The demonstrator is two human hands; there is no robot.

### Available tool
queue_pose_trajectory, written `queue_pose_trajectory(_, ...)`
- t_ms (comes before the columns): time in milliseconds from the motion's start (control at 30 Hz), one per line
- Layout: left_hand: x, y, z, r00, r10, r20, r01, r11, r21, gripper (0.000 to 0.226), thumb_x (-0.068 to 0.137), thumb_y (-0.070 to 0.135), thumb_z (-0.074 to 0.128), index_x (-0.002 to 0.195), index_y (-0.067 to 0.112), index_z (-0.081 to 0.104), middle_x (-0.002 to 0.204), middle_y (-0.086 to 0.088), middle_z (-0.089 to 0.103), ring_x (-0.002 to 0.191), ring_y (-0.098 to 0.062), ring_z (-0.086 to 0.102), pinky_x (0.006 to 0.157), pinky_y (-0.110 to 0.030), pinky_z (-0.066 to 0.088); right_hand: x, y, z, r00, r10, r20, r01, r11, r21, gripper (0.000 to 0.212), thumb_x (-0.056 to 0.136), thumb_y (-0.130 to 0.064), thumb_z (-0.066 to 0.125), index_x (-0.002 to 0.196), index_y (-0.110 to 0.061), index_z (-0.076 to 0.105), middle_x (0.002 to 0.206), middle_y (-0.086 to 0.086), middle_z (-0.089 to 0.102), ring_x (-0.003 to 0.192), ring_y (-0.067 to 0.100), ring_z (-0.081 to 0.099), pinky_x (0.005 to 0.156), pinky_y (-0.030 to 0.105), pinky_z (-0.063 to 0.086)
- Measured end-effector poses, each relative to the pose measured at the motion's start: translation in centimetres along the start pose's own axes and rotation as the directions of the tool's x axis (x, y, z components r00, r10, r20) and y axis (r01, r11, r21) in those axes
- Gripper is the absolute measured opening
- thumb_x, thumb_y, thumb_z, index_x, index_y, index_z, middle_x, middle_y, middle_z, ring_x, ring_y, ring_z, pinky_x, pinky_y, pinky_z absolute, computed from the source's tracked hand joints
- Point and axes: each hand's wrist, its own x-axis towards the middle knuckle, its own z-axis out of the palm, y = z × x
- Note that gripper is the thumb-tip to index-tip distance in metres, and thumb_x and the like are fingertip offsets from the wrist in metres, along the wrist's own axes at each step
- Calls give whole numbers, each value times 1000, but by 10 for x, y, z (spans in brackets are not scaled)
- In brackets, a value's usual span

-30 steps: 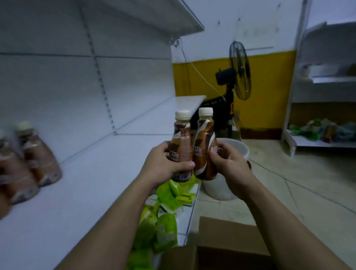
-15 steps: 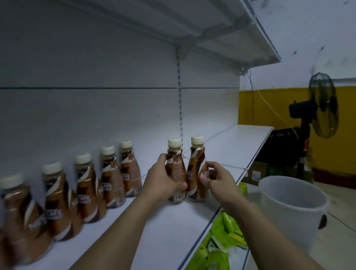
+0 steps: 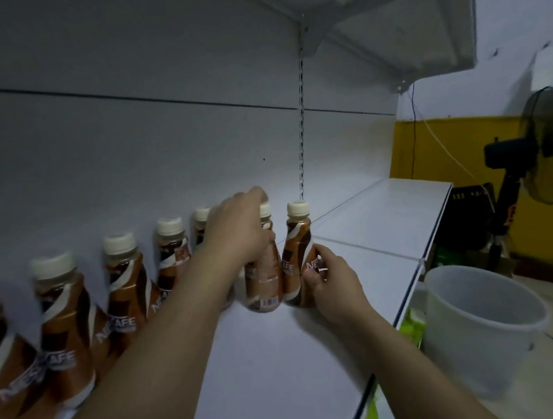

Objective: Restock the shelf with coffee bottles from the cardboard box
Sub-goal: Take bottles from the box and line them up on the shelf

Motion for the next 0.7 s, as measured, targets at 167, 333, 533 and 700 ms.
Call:
queue_pose_trajectory(167,21,-8,-2,990,136,-48,-87,826,557,39,79,41,65,115,29,55,111,-5,63,109,-30,47,93,-45,30,24,-2,21,999,14,32,-13,999,-39,17,91,-13,53,103,-23,60,90,-7,61,82,13,57,66,24,39)
queue_pose_trajectory(333,36,-24,8,982,137,-129,-17,748,663,37,77,43,63,110,27,59,107,-7,63,108,-32,45,90,-46,28,54,-5,41,996,61,62,-58,998,-39,30,92,-14,54,120,-24,58,95,-12,56,87,11,54,77,24,39)
queue_pose_trajectory(533,42,-31,15,974,140,-178,34,688,725,41,76,44,61,108,19,60,110,-14,61,112,-36,42,93,-48,29,69,-10,69,992,66,108,-58,996,-73,26,83,-13,50,109,-17,54,88,0,63,81,20,56,70,29,42)
queue_pose_trajectory(700,41,-31,17,964,136,-229,72,696,714,42,76,43,65,109,17,61,115,-14,59,116,-36,39,95,-48,28,69,-3,76,988,26,155,-12,996,-86,47,86,-7,44,132,-18,41,95,5,63,88,25,59,77,34,46)
